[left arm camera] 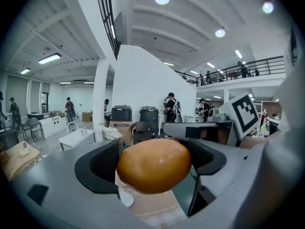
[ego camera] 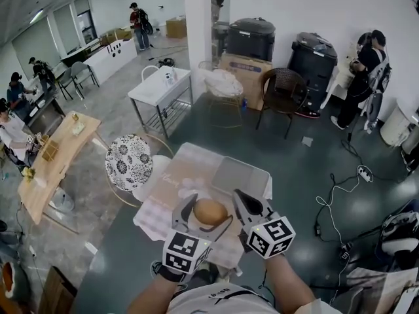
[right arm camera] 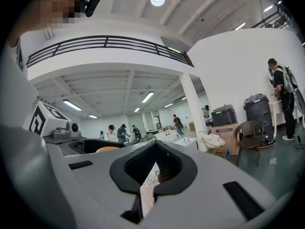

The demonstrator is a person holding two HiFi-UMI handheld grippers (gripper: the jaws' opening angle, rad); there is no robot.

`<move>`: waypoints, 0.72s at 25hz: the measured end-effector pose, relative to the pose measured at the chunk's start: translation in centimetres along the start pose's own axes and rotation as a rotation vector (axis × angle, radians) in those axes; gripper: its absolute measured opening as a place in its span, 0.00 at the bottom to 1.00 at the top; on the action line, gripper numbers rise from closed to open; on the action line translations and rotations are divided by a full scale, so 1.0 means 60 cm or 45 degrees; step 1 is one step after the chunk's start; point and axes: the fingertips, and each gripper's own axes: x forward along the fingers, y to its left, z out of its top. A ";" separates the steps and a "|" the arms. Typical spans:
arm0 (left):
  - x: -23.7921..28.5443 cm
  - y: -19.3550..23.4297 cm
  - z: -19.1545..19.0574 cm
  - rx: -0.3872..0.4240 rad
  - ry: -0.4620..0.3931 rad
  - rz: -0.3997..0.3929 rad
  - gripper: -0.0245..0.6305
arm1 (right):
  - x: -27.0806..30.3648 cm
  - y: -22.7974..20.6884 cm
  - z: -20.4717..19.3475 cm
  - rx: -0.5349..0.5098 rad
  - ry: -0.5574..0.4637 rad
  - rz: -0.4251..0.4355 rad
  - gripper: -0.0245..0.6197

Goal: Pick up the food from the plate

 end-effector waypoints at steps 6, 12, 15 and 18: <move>-0.005 0.001 -0.007 -0.012 0.009 0.003 0.72 | -0.002 0.003 -0.012 -0.001 0.021 -0.001 0.06; -0.004 -0.002 -0.009 -0.010 0.010 0.004 0.72 | -0.005 0.002 -0.013 -0.010 0.021 -0.004 0.06; -0.005 0.001 -0.009 -0.008 0.008 0.005 0.72 | -0.005 0.003 -0.014 -0.015 0.021 -0.009 0.06; -0.004 0.005 -0.015 -0.011 0.017 0.007 0.72 | -0.003 0.003 -0.020 -0.012 0.029 -0.012 0.06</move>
